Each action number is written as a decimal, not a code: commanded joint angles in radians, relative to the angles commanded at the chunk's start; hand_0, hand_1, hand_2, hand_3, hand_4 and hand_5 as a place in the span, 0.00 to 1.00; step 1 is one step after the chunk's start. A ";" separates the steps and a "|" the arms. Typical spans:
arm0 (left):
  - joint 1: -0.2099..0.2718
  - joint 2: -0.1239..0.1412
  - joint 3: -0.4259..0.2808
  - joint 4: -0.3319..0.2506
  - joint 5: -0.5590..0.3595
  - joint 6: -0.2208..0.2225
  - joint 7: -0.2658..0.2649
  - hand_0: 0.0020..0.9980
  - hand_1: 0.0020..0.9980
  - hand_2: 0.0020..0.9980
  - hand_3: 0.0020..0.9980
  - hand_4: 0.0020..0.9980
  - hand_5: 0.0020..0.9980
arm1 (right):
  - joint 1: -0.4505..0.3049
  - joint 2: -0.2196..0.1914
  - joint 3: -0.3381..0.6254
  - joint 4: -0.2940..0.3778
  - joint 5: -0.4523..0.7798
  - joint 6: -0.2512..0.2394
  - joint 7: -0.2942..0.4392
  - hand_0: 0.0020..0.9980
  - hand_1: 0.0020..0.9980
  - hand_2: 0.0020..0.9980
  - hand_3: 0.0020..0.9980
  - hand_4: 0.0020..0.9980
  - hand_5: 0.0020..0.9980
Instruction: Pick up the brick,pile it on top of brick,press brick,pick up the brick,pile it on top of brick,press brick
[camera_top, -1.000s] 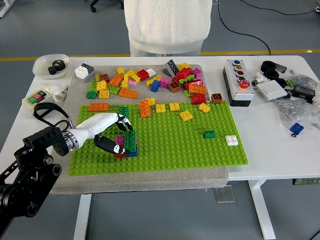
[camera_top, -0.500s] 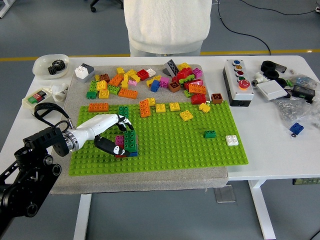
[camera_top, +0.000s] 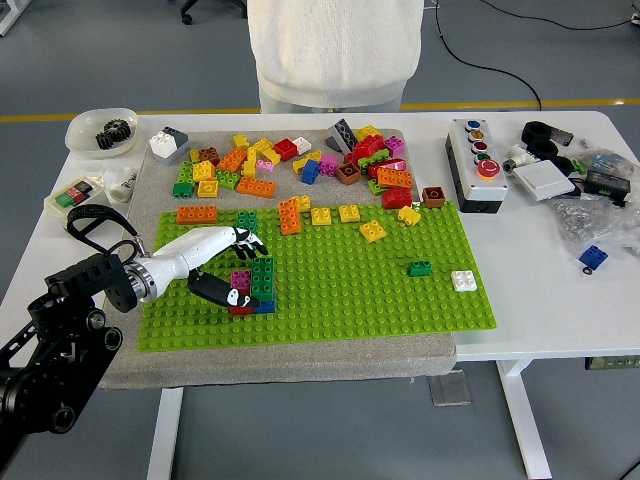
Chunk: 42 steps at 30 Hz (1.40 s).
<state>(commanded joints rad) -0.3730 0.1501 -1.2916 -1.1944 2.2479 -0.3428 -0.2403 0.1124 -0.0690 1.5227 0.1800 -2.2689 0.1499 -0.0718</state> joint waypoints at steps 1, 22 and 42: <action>0.000 0.001 -0.002 -0.002 0.002 -0.007 -0.001 0.77 0.66 0.68 0.73 1.00 0.30 | 0.000 0.000 0.000 0.000 0.000 0.000 0.000 0.74 0.64 0.71 0.62 0.86 0.41; 0.000 0.005 -0.013 -0.018 0.001 -0.077 -0.001 0.81 0.68 0.70 0.75 1.00 0.34 | 0.000 0.000 0.004 0.000 0.000 0.000 0.000 0.74 0.64 0.72 0.62 0.86 0.41; -0.002 0.001 -0.015 -0.010 -0.005 -0.075 0.000 0.82 0.69 0.70 0.75 1.00 0.37 | -0.002 0.001 0.002 0.000 0.000 0.001 0.000 0.74 0.64 0.71 0.62 0.86 0.41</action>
<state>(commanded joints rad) -0.3753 0.1515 -1.3065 -1.2044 2.2430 -0.4182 -0.2405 0.1106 -0.0683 1.5248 0.1800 -2.2689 0.1506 -0.0721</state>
